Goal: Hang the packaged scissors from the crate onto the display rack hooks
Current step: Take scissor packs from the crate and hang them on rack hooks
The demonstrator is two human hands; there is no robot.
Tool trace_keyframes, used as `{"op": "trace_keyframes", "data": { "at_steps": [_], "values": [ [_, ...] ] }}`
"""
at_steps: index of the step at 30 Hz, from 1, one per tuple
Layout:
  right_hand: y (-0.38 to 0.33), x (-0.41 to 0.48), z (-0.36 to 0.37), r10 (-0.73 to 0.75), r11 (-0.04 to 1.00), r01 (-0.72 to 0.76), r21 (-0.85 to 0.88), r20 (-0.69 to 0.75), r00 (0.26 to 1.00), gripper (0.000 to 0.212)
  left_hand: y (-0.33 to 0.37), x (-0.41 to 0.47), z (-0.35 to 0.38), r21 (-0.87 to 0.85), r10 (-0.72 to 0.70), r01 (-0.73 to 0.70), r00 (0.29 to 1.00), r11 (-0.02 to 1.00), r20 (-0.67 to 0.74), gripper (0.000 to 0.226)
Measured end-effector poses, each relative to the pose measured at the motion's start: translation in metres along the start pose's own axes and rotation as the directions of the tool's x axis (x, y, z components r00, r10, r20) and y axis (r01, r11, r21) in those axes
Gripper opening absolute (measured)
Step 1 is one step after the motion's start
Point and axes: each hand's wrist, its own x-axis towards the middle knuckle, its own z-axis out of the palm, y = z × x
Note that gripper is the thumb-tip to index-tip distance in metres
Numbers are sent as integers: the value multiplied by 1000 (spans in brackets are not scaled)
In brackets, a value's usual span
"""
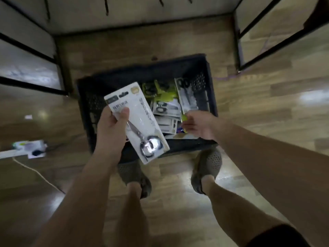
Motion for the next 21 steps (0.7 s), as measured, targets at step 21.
{"op": "trace_keyframes", "data": {
  "at_steps": [21],
  "values": [
    [-31, -196, -29, -650, 751, 623, -218, -404, 643, 14, 168, -77, 9, -70, 117, -110, 988, 991, 101, 21]
  ]
}}
